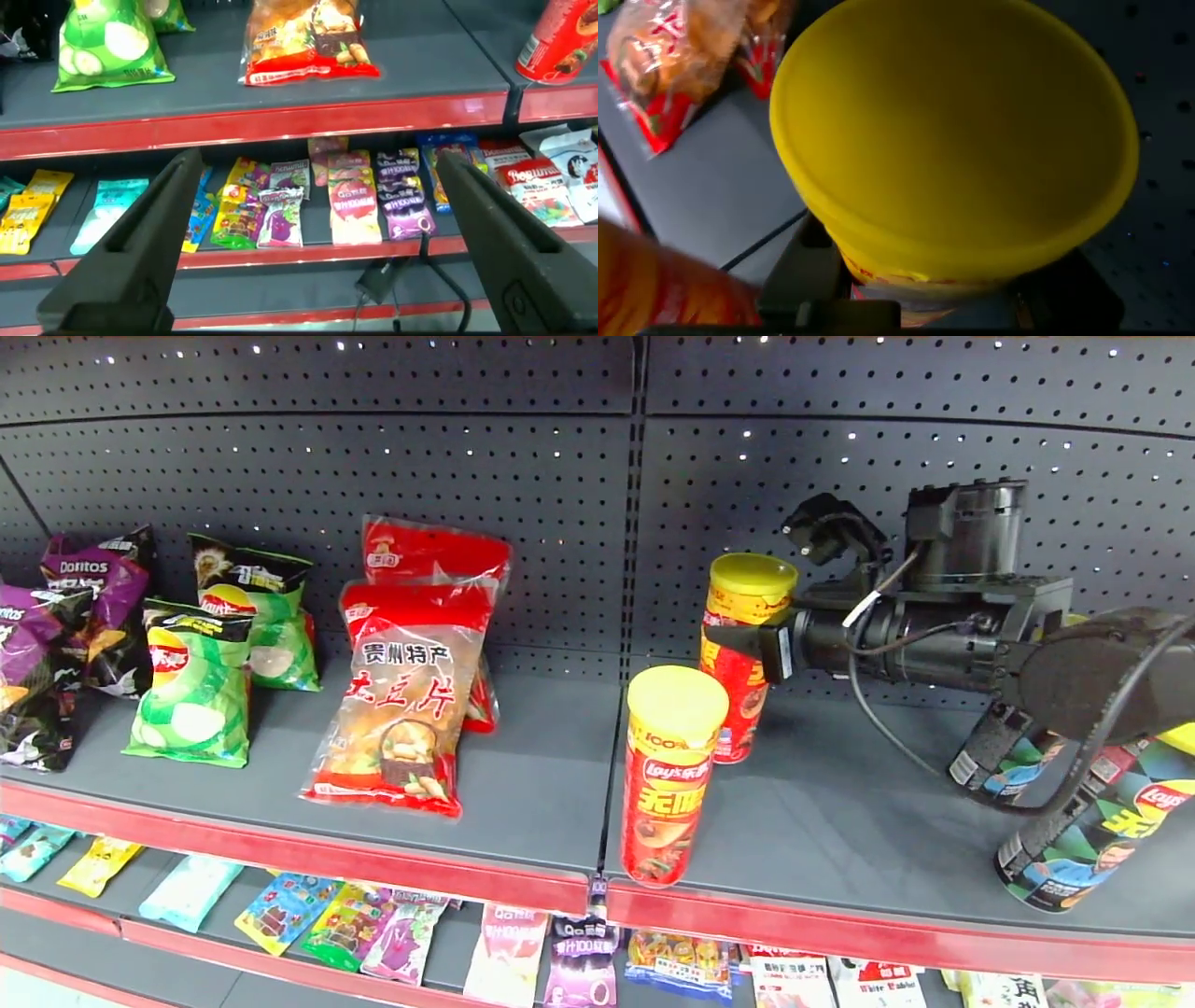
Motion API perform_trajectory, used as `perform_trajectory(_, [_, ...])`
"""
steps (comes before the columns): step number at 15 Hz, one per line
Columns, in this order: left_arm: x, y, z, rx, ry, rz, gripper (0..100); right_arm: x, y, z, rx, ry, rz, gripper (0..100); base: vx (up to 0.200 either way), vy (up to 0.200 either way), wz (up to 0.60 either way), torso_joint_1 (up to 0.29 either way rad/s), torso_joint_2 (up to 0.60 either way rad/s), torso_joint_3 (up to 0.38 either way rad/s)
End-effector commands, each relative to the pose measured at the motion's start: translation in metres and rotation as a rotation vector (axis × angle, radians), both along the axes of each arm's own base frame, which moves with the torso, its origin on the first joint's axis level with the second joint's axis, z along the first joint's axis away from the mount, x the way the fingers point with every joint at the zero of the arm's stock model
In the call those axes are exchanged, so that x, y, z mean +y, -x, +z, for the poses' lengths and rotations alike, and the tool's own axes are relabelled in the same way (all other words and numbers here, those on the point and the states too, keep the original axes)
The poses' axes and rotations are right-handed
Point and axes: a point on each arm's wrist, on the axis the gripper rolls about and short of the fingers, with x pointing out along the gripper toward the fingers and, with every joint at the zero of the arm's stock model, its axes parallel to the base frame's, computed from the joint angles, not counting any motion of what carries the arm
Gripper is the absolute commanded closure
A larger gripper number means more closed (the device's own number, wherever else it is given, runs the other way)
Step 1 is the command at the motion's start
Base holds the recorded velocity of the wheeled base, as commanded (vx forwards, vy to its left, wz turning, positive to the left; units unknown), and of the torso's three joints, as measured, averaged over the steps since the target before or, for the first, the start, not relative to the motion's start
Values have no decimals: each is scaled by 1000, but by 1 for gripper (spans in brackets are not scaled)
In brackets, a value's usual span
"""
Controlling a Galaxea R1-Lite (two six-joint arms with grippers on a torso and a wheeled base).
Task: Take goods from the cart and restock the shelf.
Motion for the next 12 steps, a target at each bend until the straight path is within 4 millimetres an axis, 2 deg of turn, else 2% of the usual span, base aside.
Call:
perform_trajectory(1, [0,0,-1,0,0,1,0,9,-15,-10,18,6,-22,100,0,0,0,0,0,0])
perform_trajectory(4, [0,0,-1,0,0,1,0,19,-19,-13,14,-4,-40,100,0,0,0,0,0,0])
perform_trajectory(8, [1,2,-2,-13,2,9,0,31,-11,-15,48,-34,-97,100,0,0,0,0,0,0])
perform_trajectory(12, [1,2,-3,-11,0,9,0,36,-17,-21,40,-28,-141,100,0,0,0,0,0,0])
